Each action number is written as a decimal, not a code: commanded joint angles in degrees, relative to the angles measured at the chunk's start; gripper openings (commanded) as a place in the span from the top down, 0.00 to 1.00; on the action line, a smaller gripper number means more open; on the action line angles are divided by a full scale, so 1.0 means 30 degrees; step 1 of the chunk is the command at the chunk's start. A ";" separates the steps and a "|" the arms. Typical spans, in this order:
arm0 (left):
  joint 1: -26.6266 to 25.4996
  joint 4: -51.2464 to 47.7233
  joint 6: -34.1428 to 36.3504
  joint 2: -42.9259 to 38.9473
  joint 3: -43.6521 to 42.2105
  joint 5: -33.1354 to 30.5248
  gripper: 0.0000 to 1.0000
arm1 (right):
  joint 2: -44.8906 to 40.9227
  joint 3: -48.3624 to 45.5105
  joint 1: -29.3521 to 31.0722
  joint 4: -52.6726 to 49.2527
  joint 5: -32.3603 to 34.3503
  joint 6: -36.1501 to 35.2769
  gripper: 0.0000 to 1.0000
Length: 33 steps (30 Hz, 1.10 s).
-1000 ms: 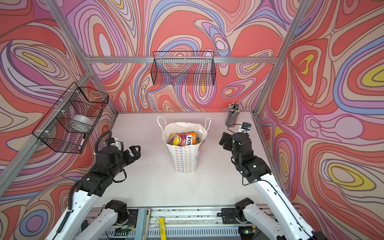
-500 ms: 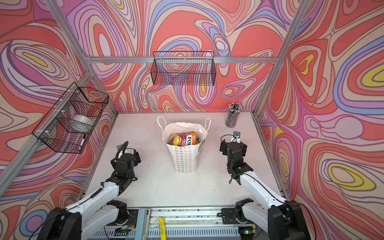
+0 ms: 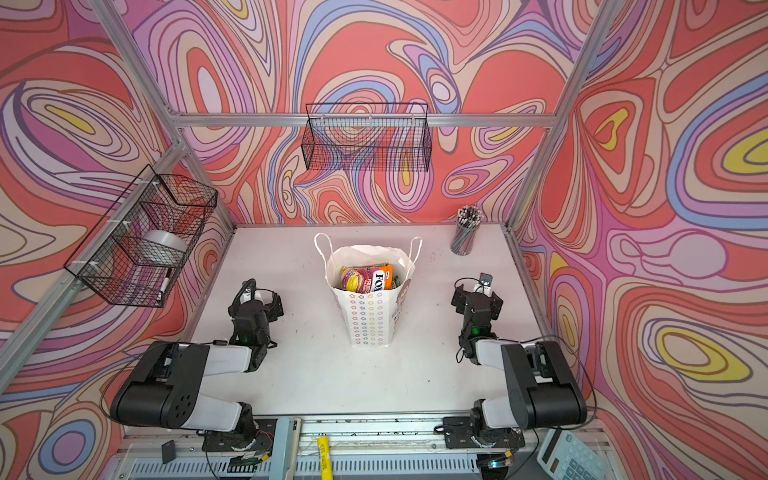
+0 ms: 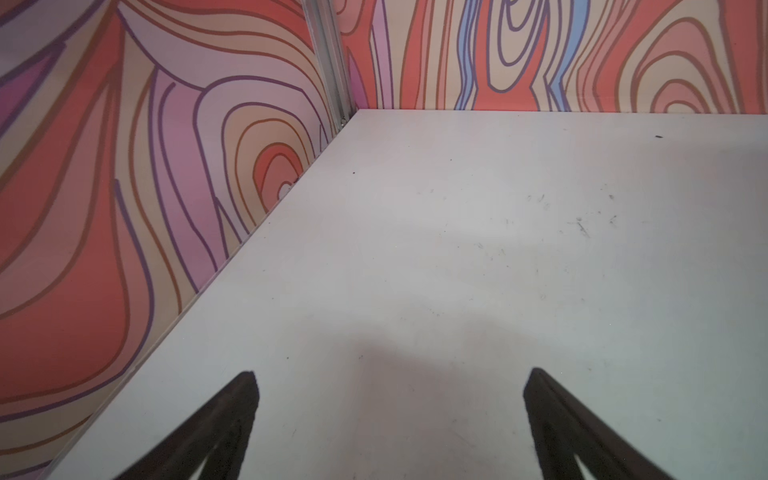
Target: Place the snacks into the paper bag
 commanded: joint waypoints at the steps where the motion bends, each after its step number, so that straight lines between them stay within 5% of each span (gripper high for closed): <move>1: 0.0350 0.0349 0.0543 0.1637 0.1143 0.2319 0.00 | 0.1418 0.0182 -0.0123 0.4290 -0.0705 -0.0627 0.01; 8: 0.0457 -0.0696 0.0177 0.1229 0.1254 0.2420 0.00 | 0.5114 0.1990 -0.0101 0.5143 -0.1728 -0.1577 0.01; 9: 0.0435 0.0383 0.0393 0.1514 0.0997 0.2483 0.00 | 0.4611 0.2535 -0.0116 0.2735 -0.2130 -0.1179 0.02; 33: -0.0474 0.1963 0.1342 0.1762 0.0456 0.1589 0.00 | 0.4773 0.2573 -0.0679 0.3113 -0.3695 -0.1457 0.02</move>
